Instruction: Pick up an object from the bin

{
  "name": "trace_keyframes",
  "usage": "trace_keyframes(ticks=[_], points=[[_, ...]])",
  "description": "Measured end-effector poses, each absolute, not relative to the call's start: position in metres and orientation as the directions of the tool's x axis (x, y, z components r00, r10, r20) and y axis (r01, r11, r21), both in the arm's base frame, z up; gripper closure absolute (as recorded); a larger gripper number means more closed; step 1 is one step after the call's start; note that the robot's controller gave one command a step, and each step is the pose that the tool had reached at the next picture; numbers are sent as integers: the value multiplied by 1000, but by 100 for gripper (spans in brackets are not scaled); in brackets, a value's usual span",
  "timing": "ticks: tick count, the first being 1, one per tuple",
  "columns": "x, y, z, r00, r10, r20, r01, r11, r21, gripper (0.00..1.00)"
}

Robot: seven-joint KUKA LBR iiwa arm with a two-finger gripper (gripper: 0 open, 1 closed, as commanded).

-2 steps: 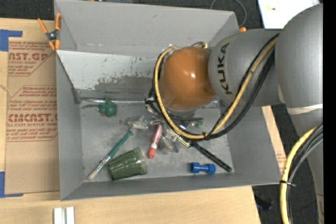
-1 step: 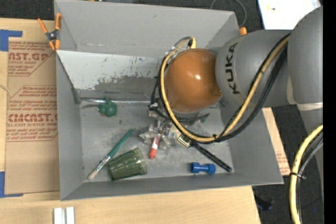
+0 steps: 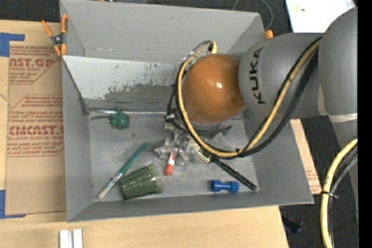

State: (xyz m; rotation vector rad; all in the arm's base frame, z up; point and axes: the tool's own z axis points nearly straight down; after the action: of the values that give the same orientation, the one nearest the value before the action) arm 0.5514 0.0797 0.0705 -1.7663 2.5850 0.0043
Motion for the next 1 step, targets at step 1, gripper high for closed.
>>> trace_keyframes(ticks=[1], points=[[551,80,78,-365,-931,-11,-931,365,-2,100]])
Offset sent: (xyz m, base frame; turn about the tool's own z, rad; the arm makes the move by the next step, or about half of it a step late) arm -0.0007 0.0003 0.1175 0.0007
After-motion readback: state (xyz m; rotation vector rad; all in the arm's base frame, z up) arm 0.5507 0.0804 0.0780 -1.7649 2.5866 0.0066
